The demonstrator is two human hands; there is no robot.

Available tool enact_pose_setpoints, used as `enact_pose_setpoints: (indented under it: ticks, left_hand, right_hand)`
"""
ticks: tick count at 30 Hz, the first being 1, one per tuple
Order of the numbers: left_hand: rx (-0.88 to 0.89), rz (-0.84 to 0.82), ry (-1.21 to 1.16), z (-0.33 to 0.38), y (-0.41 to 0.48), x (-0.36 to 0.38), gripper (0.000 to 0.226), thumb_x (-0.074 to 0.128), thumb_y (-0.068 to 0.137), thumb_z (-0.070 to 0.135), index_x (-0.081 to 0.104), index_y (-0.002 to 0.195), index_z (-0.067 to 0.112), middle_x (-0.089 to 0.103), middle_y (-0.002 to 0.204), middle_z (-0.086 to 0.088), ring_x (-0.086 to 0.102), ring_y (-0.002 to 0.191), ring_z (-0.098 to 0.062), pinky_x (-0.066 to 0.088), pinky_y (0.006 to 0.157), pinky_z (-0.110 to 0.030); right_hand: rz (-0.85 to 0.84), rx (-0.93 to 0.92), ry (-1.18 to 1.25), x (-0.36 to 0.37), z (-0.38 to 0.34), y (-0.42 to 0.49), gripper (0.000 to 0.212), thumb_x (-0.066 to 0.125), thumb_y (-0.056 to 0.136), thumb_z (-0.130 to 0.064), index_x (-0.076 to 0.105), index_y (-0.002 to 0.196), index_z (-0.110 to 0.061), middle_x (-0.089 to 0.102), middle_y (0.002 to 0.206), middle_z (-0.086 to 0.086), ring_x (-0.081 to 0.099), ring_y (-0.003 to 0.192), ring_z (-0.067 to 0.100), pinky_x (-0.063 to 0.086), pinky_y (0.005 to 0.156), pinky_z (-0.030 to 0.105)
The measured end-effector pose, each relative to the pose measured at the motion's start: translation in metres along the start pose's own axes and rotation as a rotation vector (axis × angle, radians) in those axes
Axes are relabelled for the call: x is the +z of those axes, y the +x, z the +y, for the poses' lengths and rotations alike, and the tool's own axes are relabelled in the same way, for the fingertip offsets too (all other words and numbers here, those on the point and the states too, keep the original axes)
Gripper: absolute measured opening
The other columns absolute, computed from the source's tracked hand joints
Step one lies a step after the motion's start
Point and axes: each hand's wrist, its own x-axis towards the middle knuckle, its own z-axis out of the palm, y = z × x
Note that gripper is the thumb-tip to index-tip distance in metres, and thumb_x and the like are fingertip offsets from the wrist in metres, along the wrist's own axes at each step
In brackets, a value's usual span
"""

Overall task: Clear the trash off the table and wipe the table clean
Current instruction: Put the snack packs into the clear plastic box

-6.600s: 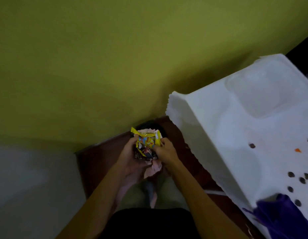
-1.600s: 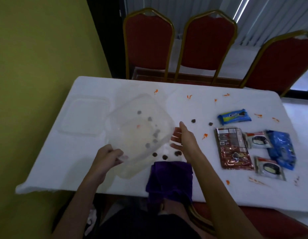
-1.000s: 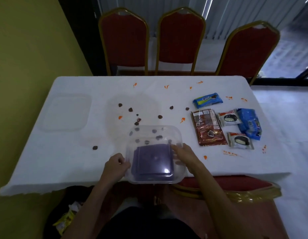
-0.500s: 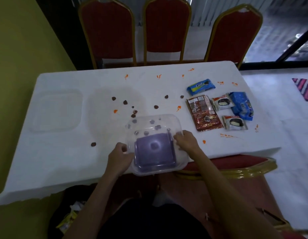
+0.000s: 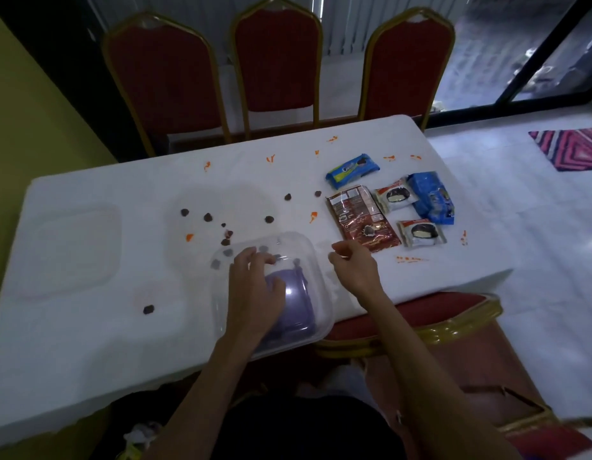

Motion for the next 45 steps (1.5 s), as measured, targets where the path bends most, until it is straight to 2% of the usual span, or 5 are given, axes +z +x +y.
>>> enact_pose_setpoints:
  ticks: [10, 18, 26, 31, 45]
  left_hand:
    - [0.037, 0.037, -0.033, 0.083, 0.044, 0.082, 0.020, 0.063, 0.087, 0.008, 0.065, 0.103, 0.020, 0.060, 0.119, 0.003, 0.049, 0.114, -0.005, 0.033, 0.098, -0.019]
    - [-0.158, 0.026, -0.122, 0.111, 0.063, 0.138, 0.019, 0.061, 0.088, 0.008, 0.068, 0.102, 0.020, 0.067, 0.110, 0.003, 0.061, 0.105, -0.011, 0.046, 0.088, -0.025]
    - [-0.325, -0.014, -0.139, 0.110, 0.049, 0.152, 0.019, 0.057, 0.095, 0.013, 0.066, 0.109, 0.021, 0.063, 0.118, 0.005, 0.056, 0.111, -0.005, 0.037, 0.073, -0.003]
    - [-0.285, -0.026, -0.121, 0.106, 0.041, 0.145, 0.018, 0.058, 0.095, 0.016, 0.064, 0.108, 0.025, 0.063, 0.118, 0.005, 0.056, 0.111, -0.006, 0.041, 0.088, -0.019]
    - [-0.259, 0.067, -0.252, 0.082, 0.026, 0.091, 0.017, 0.050, 0.102, 0.030, 0.064, 0.097, 0.021, 0.067, 0.094, 0.009, 0.061, 0.088, -0.006, 0.044, 0.072, -0.017]
  right_hand:
    - [-0.110, 0.055, -0.077, -0.087, 0.030, 0.086, 0.009, 0.062, 0.087, -0.023, 0.064, 0.095, -0.021, 0.070, 0.097, -0.003, 0.066, 0.093, 0.018, 0.057, 0.086, 0.042]
    - [-0.191, 0.074, -0.272, -0.095, 0.065, 0.165, 0.072, 0.073, 0.075, -0.053, 0.045, 0.131, -0.018, 0.058, 0.128, 0.009, 0.056, 0.119, 0.030, 0.050, 0.100, 0.050]
    - [-0.194, -0.004, -0.504, -0.091, 0.075, 0.179, 0.081, 0.076, 0.081, -0.048, 0.035, 0.137, -0.007, 0.047, 0.131, 0.017, 0.052, 0.121, 0.034, 0.050, 0.098, 0.046]
    - [-0.293, 0.009, -0.583, -0.090, 0.075, 0.193, 0.032, 0.070, 0.085, -0.036, 0.062, 0.102, -0.010, 0.071, 0.098, 0.008, 0.068, 0.087, 0.022, 0.059, 0.083, 0.041]
    - [-0.123, -0.201, 0.109, -0.107, -0.019, 0.067, 0.015, 0.064, 0.093, -0.018, 0.055, 0.082, -0.013, 0.069, 0.093, -0.011, 0.072, 0.074, 0.011, 0.059, 0.060, 0.033]
